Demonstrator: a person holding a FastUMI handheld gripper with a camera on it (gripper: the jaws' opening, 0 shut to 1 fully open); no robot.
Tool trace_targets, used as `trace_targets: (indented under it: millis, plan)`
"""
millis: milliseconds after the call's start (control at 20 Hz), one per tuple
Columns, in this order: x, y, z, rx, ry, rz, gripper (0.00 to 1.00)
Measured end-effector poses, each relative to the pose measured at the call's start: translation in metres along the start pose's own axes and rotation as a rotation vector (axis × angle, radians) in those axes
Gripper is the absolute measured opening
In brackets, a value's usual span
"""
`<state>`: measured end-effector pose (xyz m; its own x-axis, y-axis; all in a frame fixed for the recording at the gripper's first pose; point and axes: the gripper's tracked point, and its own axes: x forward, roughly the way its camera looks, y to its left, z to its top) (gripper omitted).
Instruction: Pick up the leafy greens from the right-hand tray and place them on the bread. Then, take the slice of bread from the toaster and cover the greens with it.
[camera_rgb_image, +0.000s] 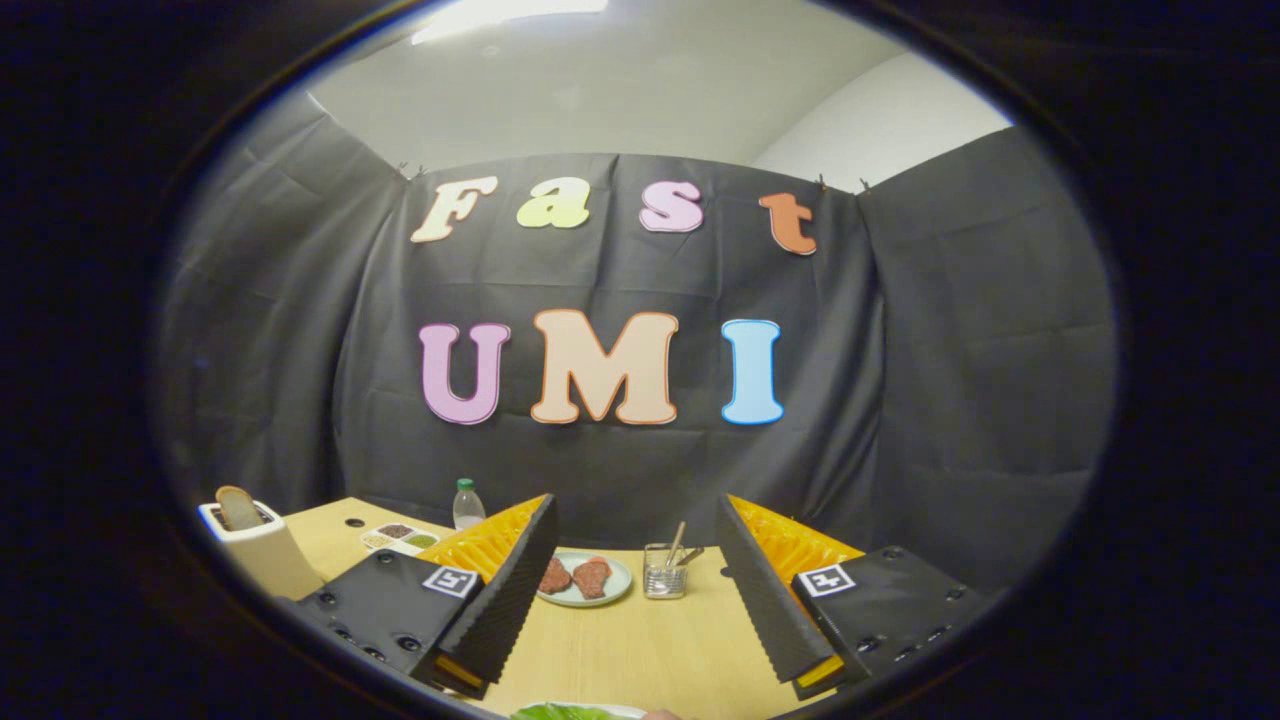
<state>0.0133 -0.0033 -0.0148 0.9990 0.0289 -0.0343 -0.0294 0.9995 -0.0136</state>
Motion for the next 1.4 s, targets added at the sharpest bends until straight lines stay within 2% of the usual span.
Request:
trace_targets:
  millis: [250,400,550,700,900,1150,1400]
  plan:
    - [0.005,-0.001,-0.009,-0.015,0.022,0.034,0.99]
    - [0.007,0.0,-0.019,-0.037,0.049,0.09,1.0]
    - [0.006,0.01,-0.038,-0.075,0.112,0.205,1.0]
    - [0.003,0.014,-0.067,-0.179,0.195,0.33,1.0]
    - [-0.006,0.017,-0.103,-0.264,0.268,0.445,1.0]
    - [-0.025,0.026,-0.155,-0.413,0.373,0.649,0.99]
    - [-0.044,0.031,-0.21,-0.483,0.504,0.827,0.99]
